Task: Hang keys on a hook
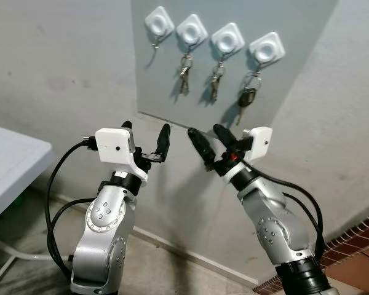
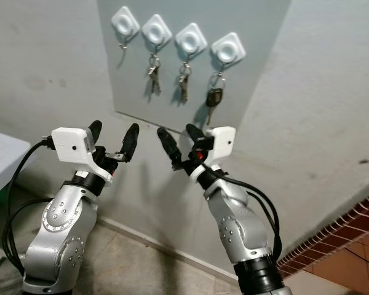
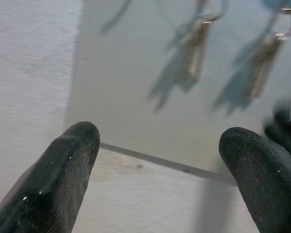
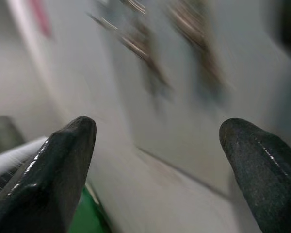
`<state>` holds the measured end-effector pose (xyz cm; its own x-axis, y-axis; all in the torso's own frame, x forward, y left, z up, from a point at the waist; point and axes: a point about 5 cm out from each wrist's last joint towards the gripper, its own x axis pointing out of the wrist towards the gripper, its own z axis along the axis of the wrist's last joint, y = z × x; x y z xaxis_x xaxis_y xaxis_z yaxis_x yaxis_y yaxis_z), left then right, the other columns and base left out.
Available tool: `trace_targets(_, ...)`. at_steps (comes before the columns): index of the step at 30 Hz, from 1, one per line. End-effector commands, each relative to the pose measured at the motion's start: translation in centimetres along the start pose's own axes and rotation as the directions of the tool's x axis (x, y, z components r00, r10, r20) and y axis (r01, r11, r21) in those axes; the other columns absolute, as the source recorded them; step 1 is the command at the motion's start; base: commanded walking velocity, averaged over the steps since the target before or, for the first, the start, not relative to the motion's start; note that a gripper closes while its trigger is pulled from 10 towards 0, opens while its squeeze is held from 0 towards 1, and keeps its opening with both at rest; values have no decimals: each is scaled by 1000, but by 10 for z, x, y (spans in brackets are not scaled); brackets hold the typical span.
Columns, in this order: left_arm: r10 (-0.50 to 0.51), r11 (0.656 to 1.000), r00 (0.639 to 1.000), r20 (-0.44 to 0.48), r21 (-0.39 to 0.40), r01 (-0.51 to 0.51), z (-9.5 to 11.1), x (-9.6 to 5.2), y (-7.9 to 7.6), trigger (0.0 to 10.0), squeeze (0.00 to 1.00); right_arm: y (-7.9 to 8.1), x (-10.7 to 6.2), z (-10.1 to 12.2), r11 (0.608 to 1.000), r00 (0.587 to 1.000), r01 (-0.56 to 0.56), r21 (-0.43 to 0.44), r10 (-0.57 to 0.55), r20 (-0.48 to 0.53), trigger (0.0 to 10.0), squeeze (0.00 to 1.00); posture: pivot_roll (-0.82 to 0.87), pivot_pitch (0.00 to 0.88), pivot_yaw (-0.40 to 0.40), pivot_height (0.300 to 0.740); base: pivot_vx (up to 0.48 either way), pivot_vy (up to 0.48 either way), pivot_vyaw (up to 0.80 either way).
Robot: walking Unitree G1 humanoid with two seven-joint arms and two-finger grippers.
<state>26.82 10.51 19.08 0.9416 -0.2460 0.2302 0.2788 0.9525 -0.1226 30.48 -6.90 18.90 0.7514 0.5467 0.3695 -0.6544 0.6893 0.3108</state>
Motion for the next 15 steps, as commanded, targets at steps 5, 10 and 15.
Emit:
trace_targets(5, -10, 1000, 1000, -3, -1, 10, -2, 1, -2, 10000, 0, 3, 0, 4, 1000, 1000, -12, -26, 13, 25, 10000, 0, 58, 18, -89, 740, 0, 0, 0)
trace_targets(10, -12, 1000, 1000, -1, 2, 12, -3, 0, -2, 10000, 0, 1, -3, 4, 999, 1000, -11, -45, 12, 29, 10000, 0, 57, 19, -89, 740, 0, 0, 0)
trace_targets(15, -4, 1000, 1000, -16, 15, 5, -8, -1, 2, 10000, 0, -9, -13, -1, 997, 1000, 21, -80, -21, 5, 10000, 0, 57, 26, -89, 740, 0, 0, 0)
